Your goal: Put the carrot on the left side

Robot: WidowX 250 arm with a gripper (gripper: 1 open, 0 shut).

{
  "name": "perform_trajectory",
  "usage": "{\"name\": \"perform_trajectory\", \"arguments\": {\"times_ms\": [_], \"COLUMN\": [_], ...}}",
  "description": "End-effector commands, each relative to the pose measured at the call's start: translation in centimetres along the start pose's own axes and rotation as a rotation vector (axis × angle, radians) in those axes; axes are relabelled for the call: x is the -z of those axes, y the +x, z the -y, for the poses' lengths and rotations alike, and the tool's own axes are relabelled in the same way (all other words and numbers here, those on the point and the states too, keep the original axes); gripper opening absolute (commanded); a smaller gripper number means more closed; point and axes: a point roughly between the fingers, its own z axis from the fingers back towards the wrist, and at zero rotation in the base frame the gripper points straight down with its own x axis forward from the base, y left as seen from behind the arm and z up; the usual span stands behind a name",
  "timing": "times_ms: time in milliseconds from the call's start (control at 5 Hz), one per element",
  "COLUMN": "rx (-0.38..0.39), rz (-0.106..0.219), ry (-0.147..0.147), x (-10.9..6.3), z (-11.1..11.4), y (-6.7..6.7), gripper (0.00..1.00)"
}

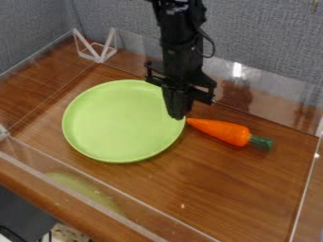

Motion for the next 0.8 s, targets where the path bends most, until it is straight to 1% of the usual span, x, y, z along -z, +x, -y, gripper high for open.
{"name": "perform_trajectory", "arguments": {"times_ms": [0,200,400,600], "rx": [0.109,0.247,0.410,0.511], "rz": [0.063,0.044,0.032,0.021], "ry": [0.000,-0.009,-0.006,-0.010], "x": [-1.3,-0.1,1.4,2.4], "z": [1.4,3.8,6.0,6.9], "y": [2.4,3.9,5.7,6.5], "gripper": [1.00,1.00,1.00,1.00]}}
